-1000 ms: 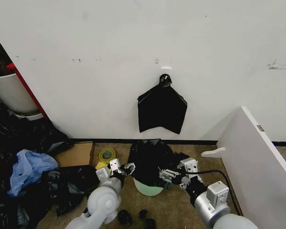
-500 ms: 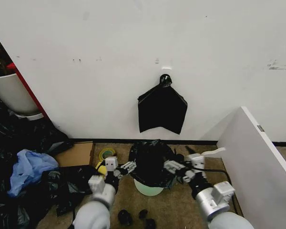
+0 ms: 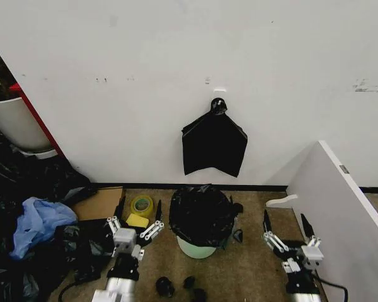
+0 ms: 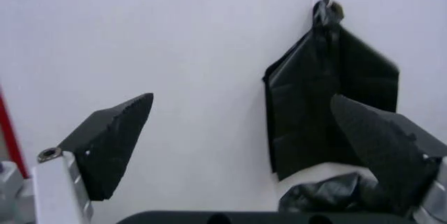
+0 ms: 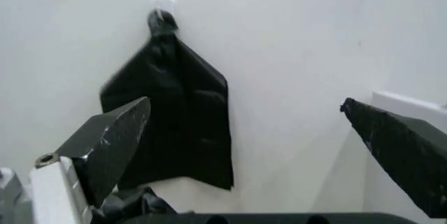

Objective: Place the garbage bag over the trash bin.

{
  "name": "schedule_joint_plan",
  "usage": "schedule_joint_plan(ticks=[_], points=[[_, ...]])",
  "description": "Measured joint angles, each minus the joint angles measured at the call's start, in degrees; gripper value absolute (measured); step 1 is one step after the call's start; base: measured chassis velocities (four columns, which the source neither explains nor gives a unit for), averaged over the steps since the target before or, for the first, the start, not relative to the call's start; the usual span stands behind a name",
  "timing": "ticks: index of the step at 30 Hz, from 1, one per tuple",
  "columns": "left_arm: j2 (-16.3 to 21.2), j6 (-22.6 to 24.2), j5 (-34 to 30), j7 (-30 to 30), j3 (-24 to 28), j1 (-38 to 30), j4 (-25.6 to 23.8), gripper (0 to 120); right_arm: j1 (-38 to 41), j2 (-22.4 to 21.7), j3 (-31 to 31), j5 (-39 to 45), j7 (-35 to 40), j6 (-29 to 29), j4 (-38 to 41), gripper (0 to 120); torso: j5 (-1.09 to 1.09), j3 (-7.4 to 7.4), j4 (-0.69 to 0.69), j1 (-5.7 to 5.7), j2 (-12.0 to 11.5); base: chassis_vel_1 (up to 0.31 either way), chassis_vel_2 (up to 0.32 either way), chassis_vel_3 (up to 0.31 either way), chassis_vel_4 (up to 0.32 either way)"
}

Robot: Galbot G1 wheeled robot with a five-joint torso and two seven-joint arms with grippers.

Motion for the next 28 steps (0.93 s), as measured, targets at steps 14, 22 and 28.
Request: schedule_joint_plan(ticks=[14,22,28], points=[[-1.8,-3.4,0.2,-0.7,0.7,0.3,3.3,100,-1.0,0.7,-2.0,-4.8,0.7,-1.2,2.5,100,0.00,0.01,-0.01,0.01,0.0,0.000,0.000,0.000,0.000],[-1.0,-2.3,0.1,-0.5,1.8,-1.1,4.4,100,-0.9,0.6,-2.0,-4.8,0.7,-1.4,2.6,100,0.00,0.01,-0.01,0.01,0.0,0.000,0.000,0.000,0.000],[-0.6,-1.5,-0.1,-0.3,2.0,-2.4,4.8,100,-0.9,0.6,-2.1,-4.7,0.8,-1.5,2.6,100,0.00,0.01,0.00,0.01,0.0,0.000,0.000,0.000,0.000]])
